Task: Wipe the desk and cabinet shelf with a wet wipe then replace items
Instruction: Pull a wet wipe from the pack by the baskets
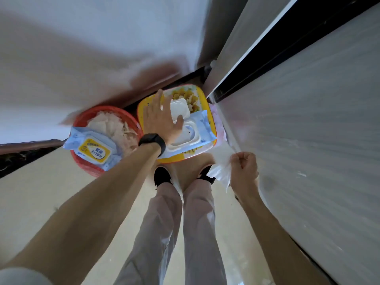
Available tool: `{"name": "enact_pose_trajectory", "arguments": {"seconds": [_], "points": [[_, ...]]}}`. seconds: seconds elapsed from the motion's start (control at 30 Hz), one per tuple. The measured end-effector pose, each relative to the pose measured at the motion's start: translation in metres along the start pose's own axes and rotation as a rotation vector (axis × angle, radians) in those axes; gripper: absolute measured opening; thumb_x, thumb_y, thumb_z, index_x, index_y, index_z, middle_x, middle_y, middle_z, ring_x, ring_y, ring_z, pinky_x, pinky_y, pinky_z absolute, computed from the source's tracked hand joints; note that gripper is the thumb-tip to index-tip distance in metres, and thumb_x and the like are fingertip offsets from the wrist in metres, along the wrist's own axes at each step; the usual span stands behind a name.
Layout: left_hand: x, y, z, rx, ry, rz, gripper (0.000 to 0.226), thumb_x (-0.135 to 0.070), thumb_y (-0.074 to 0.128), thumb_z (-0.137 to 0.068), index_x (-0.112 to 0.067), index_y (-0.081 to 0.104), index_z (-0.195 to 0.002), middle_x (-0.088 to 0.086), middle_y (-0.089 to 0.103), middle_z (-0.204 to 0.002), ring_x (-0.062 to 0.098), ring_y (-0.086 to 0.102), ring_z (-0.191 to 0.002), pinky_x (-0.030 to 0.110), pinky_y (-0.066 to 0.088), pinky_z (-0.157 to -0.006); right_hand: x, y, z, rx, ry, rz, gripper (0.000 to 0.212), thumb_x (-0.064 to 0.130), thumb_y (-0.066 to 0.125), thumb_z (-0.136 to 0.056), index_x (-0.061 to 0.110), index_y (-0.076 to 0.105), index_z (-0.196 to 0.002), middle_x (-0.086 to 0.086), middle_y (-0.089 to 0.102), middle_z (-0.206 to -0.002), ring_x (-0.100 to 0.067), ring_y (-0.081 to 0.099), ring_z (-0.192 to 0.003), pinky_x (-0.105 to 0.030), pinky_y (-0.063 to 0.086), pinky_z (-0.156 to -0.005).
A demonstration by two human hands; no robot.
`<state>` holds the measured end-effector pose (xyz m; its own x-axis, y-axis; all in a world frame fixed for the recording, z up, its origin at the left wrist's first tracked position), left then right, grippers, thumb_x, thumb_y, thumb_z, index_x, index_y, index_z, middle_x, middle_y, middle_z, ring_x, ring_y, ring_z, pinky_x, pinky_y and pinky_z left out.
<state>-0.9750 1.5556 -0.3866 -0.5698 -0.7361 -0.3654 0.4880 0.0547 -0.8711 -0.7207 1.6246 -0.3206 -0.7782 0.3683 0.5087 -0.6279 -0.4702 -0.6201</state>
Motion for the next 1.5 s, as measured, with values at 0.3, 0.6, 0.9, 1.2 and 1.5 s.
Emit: {"name": "enact_pose_trajectory", "arguments": {"seconds": [0.3, 0.6, 0.9, 1.2, 1.5], "points": [[-0.008, -0.025, 0.018, 0.065, 0.265, 0.089, 0.040, -0.038, 0.055, -0.093, -0.013, 0.058, -0.124, 0.009, 0.064, -0.118, 0.033, 0.060, -0.106, 0.040, 0.048, -0.079, -0.006, 0.009, -0.002, 0.008, 0.034, -0.054, 0.006, 0.024, 0.054, -0.097, 0.023, 0.052, -0.091, -0.003, 0.067, -0.094, -0.024, 0.062, -0.085, -0.037, 0.049, -0.076], [-0.009, 0.062, 0.095, 0.420, 0.326, -0.407, 0.091, -0.043, 0.046, -0.096, -0.022, -0.021, -0.154, -0.005, -0.032, -0.159, 0.026, -0.028, -0.147, 0.054, -0.003, -0.121, -0.004, 0.024, -0.005, 0.016, -0.002, -0.026, 0.004, 0.026, 0.054, -0.097, 0.023, 0.052, -0.094, 0.002, 0.065, -0.090, -0.026, 0.061, -0.080, -0.041, 0.050, -0.073], [-0.008, 0.016, 0.059, 0.574, 0.368, -0.435, 0.070, -0.030, 0.048, -0.097, -0.024, 0.010, -0.157, -0.001, -0.007, -0.166, 0.023, -0.003, -0.153, 0.053, 0.013, -0.120, 0.028, -0.003, 0.020, 0.003, -0.102, 0.034, 0.007, 0.022, 0.053, -0.099, 0.016, 0.054, -0.102, 0.002, 0.062, -0.093, -0.018, 0.056, -0.082, -0.024, 0.033, -0.065], [-0.060, -0.150, 0.199, 0.656, -0.250, 0.963, 0.019, -0.049, 0.064, -0.090, -0.031, 0.070, -0.089, -0.010, 0.063, -0.090, 0.012, 0.058, -0.088, 0.024, 0.048, -0.089, 0.103, -0.061, 0.147, 0.215, -0.218, 0.036, 0.009, 0.023, 0.058, -0.096, 0.024, 0.054, -0.088, 0.010, 0.061, -0.083, -0.019, 0.060, -0.085, -0.032, 0.045, -0.075], [-0.056, -0.316, 0.339, -0.093, -0.384, 1.150, 0.014, -0.024, 0.072, -0.089, -0.015, 0.062, -0.084, 0.001, 0.072, -0.087, 0.015, 0.065, -0.078, 0.022, 0.051, -0.072, 0.164, -0.110, 0.309, 0.566, -0.529, -0.004, 0.008, 0.020, 0.067, -0.093, 0.018, 0.061, -0.088, -0.004, 0.069, -0.100, -0.016, 0.067, -0.083, -0.049, 0.057, -0.082]]}}
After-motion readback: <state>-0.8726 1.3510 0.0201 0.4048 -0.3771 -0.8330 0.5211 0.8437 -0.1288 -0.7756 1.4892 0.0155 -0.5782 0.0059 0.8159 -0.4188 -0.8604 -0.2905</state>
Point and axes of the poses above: each hand's wrist, its own z-axis away from the middle knuckle, its own y-axis out of the palm, x = y × z, the point moved 4 cm from there along -z, towards the middle knuckle
